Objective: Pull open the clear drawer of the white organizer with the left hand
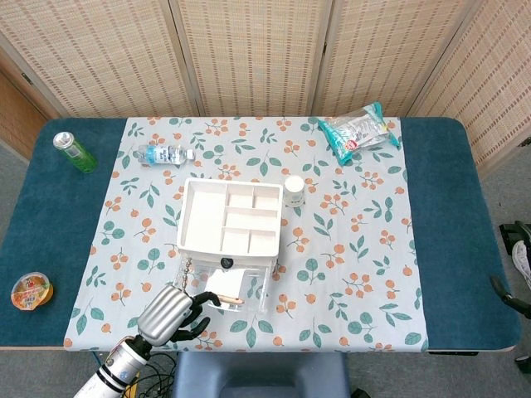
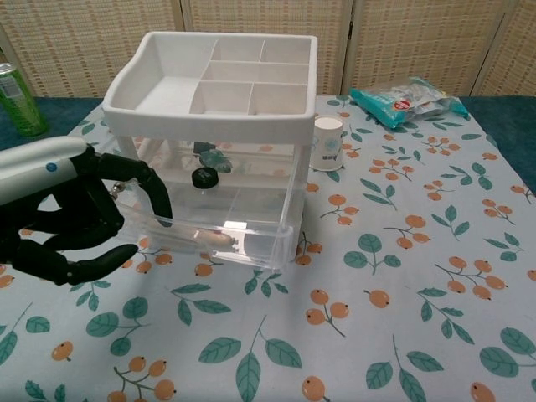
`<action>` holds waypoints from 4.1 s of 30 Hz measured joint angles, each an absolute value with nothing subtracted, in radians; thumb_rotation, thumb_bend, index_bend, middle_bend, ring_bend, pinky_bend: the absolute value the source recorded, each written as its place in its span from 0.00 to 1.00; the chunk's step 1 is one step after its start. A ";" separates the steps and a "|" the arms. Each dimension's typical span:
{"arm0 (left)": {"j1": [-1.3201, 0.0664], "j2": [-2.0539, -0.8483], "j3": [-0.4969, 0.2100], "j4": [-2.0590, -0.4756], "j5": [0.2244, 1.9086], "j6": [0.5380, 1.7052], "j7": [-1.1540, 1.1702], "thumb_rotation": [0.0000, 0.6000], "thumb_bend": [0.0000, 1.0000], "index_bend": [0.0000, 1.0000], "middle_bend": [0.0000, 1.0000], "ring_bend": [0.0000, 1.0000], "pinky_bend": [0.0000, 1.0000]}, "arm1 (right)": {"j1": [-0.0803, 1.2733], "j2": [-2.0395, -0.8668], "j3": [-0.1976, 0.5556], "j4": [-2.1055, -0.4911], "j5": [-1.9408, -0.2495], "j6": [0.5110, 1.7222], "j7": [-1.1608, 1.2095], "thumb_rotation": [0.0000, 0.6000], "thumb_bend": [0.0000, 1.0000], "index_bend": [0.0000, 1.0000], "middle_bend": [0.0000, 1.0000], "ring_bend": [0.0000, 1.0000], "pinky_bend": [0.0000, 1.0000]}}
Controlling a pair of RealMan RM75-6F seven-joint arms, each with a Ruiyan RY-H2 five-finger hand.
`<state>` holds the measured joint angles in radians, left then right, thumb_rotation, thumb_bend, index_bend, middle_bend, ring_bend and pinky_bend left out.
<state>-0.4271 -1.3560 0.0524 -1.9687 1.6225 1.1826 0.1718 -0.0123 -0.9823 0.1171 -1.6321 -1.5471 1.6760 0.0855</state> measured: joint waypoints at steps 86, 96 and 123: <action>-0.869 -1.113 -0.053 -2.084 1.041 0.818 0.540 0.55 0.82 0.09 1.00 1.00 1.00 | -0.006 -0.991 0.120 -1.592 -1.537 1.665 0.135 1.00 0.28 0.04 0.19 0.13 0.04; -0.898 -1.111 -0.035 -2.109 0.981 0.857 0.586 0.56 0.82 0.10 1.00 1.00 1.00 | -0.005 -0.994 0.122 -1.581 -1.533 1.661 0.146 1.00 0.28 0.04 0.19 0.13 0.04; -0.965 -1.111 0.011 -2.161 0.845 0.955 0.727 0.59 0.82 0.13 1.00 1.00 1.00 | -0.009 -0.999 0.123 -1.562 -1.528 1.664 0.167 1.00 0.28 0.04 0.19 0.13 0.04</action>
<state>-0.9653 -1.1107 0.0110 -2.1614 0.8446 0.9546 0.7270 -0.0090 -0.9985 0.1227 -1.5623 -1.5285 1.6637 0.1673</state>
